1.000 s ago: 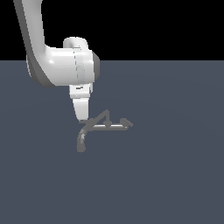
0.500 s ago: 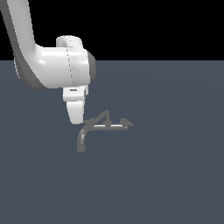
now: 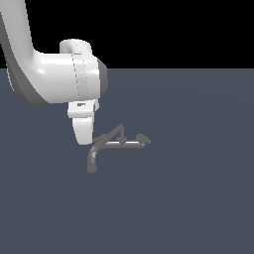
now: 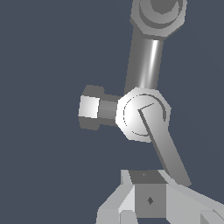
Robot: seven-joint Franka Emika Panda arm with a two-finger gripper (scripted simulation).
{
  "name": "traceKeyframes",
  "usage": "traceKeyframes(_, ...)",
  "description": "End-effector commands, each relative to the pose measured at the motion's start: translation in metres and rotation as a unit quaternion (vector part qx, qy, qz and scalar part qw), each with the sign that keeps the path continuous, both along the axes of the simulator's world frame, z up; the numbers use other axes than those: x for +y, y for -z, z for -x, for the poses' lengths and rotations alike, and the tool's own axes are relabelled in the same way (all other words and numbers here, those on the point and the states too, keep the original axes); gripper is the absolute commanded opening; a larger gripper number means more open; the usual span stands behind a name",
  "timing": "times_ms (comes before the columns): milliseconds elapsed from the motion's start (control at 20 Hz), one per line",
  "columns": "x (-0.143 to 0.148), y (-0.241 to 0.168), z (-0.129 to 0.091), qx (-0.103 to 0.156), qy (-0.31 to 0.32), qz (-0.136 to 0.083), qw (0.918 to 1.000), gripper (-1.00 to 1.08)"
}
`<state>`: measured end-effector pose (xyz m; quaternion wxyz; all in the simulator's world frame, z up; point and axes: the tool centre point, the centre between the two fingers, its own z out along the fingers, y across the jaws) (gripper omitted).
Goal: Turn on the faucet by rotating a designated handle.
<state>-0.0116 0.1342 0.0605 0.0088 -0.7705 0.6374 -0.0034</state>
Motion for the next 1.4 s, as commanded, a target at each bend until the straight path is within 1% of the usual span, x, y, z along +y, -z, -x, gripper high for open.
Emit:
traceKeyframes(0, -0.008, 0.0, 0.015, 0.008, 0.003, 0.005, 1.0, -1.0)
traceKeyframes(100, -0.009, 0.0, 0.018, 0.008, 0.003, 0.005, 1.0, -1.0)
traceKeyframes(150, 0.0, -0.001, 0.01, 0.001, -0.001, -0.001, 1.0, -1.0)
traceKeyframes(700, -0.041, 0.0, 0.038, 0.008, 0.002, 0.004, 1.0, -1.0)
traceKeyframes(750, -0.041, 0.0, 0.038, 0.008, 0.002, 0.004, 1.0, -1.0)
traceKeyframes(800, -0.013, -0.001, 0.04, 0.007, -0.018, -0.001, 0.9998, -1.0)
traceKeyframes(1200, -0.075, 0.0, 0.027, 0.008, 0.002, 0.004, 1.0, -1.0)
traceKeyframes(1250, -0.075, 0.0, 0.027, 0.008, 0.002, 0.004, 1.0, -1.0)
traceKeyframes(1300, -0.025, -0.001, 0.039, 0.012, -0.038, -0.003, 0.9992, -1.0)
traceKeyframes(1350, -0.03, -0.001, 0.035, 0.011, -0.034, -0.003, 0.9993, -1.0)
